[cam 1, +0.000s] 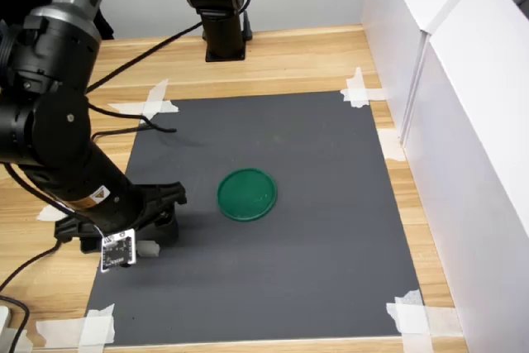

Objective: Grasp a white terminal and put it on the green lid.

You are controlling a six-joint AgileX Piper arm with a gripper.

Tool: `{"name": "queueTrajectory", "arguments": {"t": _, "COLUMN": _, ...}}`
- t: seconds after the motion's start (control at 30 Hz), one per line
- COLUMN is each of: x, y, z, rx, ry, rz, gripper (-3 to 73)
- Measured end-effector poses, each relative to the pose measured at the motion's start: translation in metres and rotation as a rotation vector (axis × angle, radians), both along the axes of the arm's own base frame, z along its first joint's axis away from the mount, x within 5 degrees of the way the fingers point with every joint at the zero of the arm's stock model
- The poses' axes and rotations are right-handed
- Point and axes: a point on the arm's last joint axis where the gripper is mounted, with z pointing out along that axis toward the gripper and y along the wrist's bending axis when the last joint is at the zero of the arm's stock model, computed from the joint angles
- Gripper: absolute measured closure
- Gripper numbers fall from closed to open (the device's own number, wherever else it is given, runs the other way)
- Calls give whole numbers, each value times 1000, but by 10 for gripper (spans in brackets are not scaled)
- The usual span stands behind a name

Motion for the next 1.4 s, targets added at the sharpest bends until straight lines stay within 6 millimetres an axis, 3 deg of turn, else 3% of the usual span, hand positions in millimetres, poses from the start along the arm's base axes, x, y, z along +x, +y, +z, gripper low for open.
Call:
{"name": "queueTrajectory", "arguments": {"t": 0.4, "x": 4, "y": 0, "z": -2, "rx": -4, "ry": -32, "rz": 5, "gripper": 21}}
{"name": "queueTrajectory", "arguments": {"t": 0.57, "x": 4, "y": -1, "z": -4, "rx": -6, "ry": -28, "rz": 14, "gripper": 126}}
{"name": "queueTrajectory", "arguments": {"t": 0.83, "x": 4, "y": -1, "z": -6, "rx": -10, "ry": -20, "rz": 16, "gripper": 366}}
{"name": "queueTrajectory", "arguments": {"t": 1.0, "x": 3, "y": 1, "z": -5, "rx": -12, "ry": -15, "rz": 21, "gripper": 381}}
{"name": "queueTrajectory", "arguments": {"t": 1.13, "x": 0, "y": 12, "z": 10, "rx": -11, "ry": -17, "rz": 45, "gripper": 381}}
{"name": "queueTrajectory", "arguments": {"t": 1.23, "x": -5, "y": 26, "z": 34, "rx": -13, "ry": -62, "rz": 75, "gripper": 381}}
{"name": "queueTrajectory", "arguments": {"t": 1.4, "x": -31, "y": 56, "z": 49, "rx": -4, "ry": -52, "rz": 136, "gripper": 381}}
